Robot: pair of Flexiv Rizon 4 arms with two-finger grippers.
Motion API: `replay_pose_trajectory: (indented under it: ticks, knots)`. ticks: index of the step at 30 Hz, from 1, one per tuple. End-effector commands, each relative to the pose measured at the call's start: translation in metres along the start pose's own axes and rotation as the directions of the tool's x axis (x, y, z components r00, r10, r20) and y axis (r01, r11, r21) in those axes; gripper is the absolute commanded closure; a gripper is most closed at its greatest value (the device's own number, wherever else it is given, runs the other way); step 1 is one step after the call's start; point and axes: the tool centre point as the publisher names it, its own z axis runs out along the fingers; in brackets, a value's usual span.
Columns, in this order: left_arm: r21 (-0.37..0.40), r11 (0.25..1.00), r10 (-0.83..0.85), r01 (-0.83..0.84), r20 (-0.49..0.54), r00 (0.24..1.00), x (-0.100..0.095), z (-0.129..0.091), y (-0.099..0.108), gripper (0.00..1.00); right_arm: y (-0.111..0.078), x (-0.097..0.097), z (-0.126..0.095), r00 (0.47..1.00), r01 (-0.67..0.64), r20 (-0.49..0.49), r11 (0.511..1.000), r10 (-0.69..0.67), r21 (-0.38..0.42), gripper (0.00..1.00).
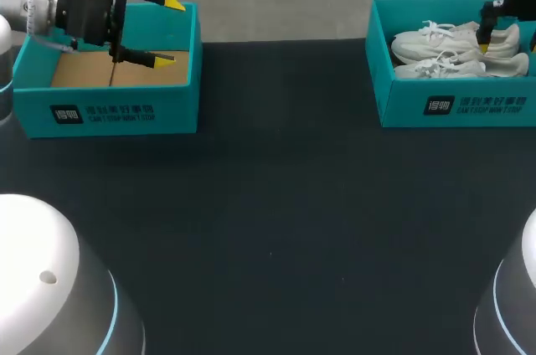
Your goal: Take the shoe out of the shoebox, open the shoe tongue, remove and reinsert the insole, then place the shoe into the shoebox
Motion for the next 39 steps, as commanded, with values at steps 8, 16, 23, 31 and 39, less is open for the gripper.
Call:
replay_pose_trajectory:
  ticks: [8, 16, 23, 31, 39]
  knots:
    - [-0.072, 0.989, -0.119, 0.128, 0.116, 0.986, 0.008, 0.003, -0.009, 0.00, -0.006, -0.001, 0.000, 1.000, -0.002, -0.004, 0.985, 0.001, -0.173, 0.00]
    - [-0.204, 0.850, -0.467, 0.486, 0.136, 0.874, -0.010, 0.001, 0.003, 0.00, -0.012, 0.004, 0.006, 0.998, 0.063, 0.023, 0.993, -0.061, -0.099, 0.00]
    - [-0.218, 0.365, -0.838, 0.905, 0.347, 0.421, -0.005, 0.003, 0.030, 0.00, -0.027, 0.005, 0.001, 0.993, 0.122, 0.016, 0.989, -0.121, -0.080, 0.00]
    - [-0.221, 0.237, -0.853, 0.946, 0.419, 0.311, 0.003, 0.002, 0.033, 0.00, -0.041, 0.003, 0.000, 0.991, 0.121, 0.056, 0.992, -0.119, -0.037, 0.00]
    - [-0.221, 0.237, -0.853, 0.946, 0.419, 0.311, 0.003, 0.002, 0.033, 0.00, -0.041, 0.003, 0.000, 0.991, 0.121, 0.056, 0.992, -0.119, -0.037, 0.00]
